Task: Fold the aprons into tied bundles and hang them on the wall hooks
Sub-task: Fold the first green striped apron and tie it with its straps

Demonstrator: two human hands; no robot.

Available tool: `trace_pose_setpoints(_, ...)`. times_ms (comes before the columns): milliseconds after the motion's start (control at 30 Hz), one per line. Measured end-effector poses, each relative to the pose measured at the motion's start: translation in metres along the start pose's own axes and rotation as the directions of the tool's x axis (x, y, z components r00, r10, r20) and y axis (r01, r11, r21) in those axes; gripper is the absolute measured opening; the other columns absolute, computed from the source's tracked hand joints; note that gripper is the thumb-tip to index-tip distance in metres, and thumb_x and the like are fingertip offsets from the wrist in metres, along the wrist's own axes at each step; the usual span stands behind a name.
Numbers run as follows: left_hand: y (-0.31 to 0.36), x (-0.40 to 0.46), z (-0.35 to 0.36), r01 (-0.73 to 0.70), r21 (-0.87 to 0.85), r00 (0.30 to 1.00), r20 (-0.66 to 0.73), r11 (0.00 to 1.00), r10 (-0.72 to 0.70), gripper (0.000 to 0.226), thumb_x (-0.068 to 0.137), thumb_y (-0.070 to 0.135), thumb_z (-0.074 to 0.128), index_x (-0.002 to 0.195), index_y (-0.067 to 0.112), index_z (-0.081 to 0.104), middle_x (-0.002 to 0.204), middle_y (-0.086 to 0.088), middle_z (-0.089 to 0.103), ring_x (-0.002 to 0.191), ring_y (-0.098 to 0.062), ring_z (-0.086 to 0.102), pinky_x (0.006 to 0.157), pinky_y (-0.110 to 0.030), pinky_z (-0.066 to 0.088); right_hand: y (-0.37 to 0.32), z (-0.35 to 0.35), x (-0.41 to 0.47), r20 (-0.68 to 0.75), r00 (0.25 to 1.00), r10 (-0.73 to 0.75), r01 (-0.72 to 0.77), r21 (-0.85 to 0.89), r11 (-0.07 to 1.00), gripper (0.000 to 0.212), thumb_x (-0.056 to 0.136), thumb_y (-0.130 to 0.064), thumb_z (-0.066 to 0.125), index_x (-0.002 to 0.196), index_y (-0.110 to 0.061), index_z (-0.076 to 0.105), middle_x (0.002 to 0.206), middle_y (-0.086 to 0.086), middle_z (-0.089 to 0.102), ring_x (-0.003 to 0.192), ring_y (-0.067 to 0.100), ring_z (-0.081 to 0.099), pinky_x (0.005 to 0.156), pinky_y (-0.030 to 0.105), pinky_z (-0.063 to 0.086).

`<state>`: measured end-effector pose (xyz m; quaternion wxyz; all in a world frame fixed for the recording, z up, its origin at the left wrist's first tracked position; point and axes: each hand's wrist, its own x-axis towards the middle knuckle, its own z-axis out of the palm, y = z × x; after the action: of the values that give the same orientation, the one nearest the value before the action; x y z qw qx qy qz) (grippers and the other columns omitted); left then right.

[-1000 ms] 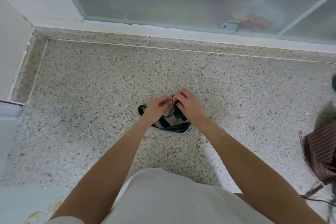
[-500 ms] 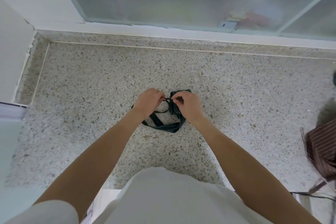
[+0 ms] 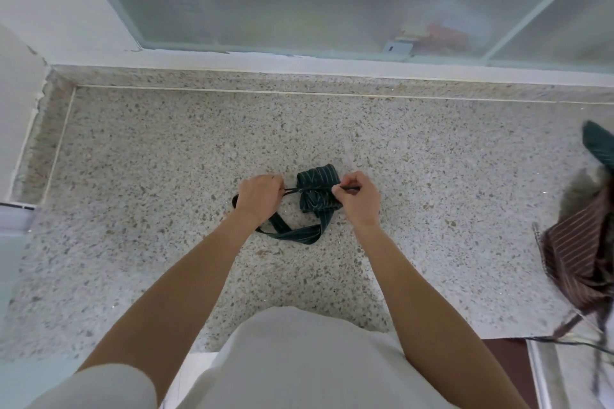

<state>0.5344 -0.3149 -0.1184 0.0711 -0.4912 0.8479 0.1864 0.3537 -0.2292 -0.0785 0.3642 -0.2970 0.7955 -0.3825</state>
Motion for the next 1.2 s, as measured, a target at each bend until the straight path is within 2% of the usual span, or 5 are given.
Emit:
trace_pose_setpoints(300,-0.005,-0.064,0.004,-0.238,-0.287,0.967,0.02,0.928,0.254,0.029,0.093,0.03,0.053,0.119,0.018,0.053,0.116,0.001,0.056,0.105,-0.016,0.053,0.089,-0.028,0.043,0.012,-0.03,-0.036,0.156,0.737,-0.658,0.662,-0.366,0.654,0.012,0.085,-0.004,0.061,0.094,-0.011,0.065,0.091,0.0,0.063,0.082,0.011,0.053,0.074,0.012,0.043)
trace_pose_setpoints(400,-0.004,-0.079,0.025,-0.262,0.039,0.956,0.15,0.964,0.254,0.04,0.093,0.033,0.051,0.13,0.019,0.049,0.127,-0.002,0.052,0.116,-0.022,0.046,0.096,-0.03,0.034,0.038,-0.01,-0.06,0.482,0.66,-0.577,0.751,-0.437,0.495,0.026,0.083,-0.001,0.059,0.106,-0.012,0.065,0.105,0.005,0.064,0.089,0.021,0.06,0.073,0.03,0.052)
trace_pose_setpoints(533,0.003,-0.086,0.019,-0.172,-0.125,0.985,0.01,0.977,0.174,0.025,0.096,0.027,0.047,0.116,0.017,0.058,0.099,-0.001,0.062,0.092,-0.02,0.056,0.081,-0.031,0.04,0.062,0.004,-0.077,0.588,0.772,-0.242,0.636,-0.704,0.317,0.06,0.088,-0.009,0.053,0.143,-0.021,0.031,0.149,0.001,0.03,0.132,0.027,0.031,0.106,0.036,0.03)
trace_pose_setpoints(833,0.048,-0.102,-0.039,-0.118,-0.651,0.927,0.199,0.75,0.318,0.048,0.077,0.038,0.073,0.116,0.036,0.046,0.111,0.013,0.062,0.092,0.0,0.061,0.076,-0.02,0.049,0.058,-0.025,-0.094,0.256,0.843,-0.472,0.514,-0.641,0.57,0.017,0.086,-0.01,0.057,0.103,-0.012,0.057,0.098,0.007,0.061,0.092,0.03,0.054,0.075,0.035,0.039)
trace_pose_setpoints(1200,0.195,-0.093,-0.085,-0.642,-0.196,0.7,0.245,0.741,0.671,0.007,0.082,0.028,0.066,0.087,0.023,0.063,0.105,0.012,0.052,0.092,-0.01,0.054,0.08,-0.03,0.045,0.072,-0.189,-0.168,-0.134,0.899,-0.417,0.396,-0.16,0.904,0.015,0.094,-0.013,0.055,0.095,-0.017,0.069,0.093,-0.004,0.066,0.088,0.01,0.056,0.081,0.02,0.041)
